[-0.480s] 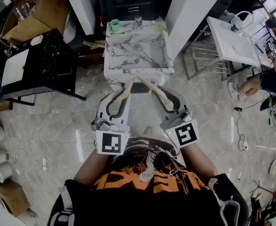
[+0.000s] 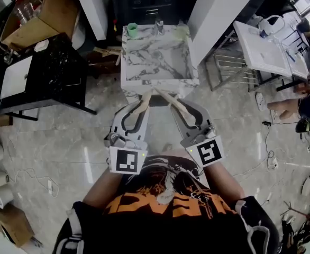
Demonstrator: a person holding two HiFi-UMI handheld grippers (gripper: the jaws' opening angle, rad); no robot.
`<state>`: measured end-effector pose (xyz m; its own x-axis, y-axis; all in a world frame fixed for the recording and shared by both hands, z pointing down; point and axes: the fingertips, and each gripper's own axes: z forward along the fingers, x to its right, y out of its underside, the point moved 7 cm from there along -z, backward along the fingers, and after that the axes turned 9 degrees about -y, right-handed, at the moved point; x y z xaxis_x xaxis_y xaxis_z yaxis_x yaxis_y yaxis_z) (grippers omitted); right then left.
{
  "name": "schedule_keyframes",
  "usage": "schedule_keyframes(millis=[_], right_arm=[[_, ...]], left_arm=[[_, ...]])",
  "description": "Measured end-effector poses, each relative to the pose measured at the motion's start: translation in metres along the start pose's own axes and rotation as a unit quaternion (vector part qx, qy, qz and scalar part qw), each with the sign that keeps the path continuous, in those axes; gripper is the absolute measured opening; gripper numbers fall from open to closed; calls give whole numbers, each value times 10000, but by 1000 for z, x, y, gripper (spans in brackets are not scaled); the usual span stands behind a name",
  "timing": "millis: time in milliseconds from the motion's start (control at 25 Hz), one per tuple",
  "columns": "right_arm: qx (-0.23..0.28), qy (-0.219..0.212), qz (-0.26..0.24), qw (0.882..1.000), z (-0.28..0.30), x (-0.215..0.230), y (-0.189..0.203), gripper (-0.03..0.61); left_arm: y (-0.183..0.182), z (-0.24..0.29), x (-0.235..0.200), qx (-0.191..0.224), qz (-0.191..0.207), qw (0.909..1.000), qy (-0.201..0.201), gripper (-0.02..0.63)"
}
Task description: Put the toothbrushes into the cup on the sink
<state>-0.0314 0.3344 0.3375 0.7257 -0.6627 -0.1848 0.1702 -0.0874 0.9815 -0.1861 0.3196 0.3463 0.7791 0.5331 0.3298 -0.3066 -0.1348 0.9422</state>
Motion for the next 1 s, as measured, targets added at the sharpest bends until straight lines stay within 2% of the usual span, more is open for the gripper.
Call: schedule_keyframes(millis=[200,480,800,1000], right_arm=[[143,220,174,9995,8,-1,1,87],[48,285,197,9994,12,12,8,87],[207,224,309,9991,32,87,25,87],[324,-24,404,9987,44,139,41,87]], left_arm=[[7,4,-10,79,16,9999,95,72],[12,22,-15,50,-46,9998,163,72],[11,90,-11,-91,-59,9998,173,72],[7,142,-12,-242,96,9996,-79,72]])
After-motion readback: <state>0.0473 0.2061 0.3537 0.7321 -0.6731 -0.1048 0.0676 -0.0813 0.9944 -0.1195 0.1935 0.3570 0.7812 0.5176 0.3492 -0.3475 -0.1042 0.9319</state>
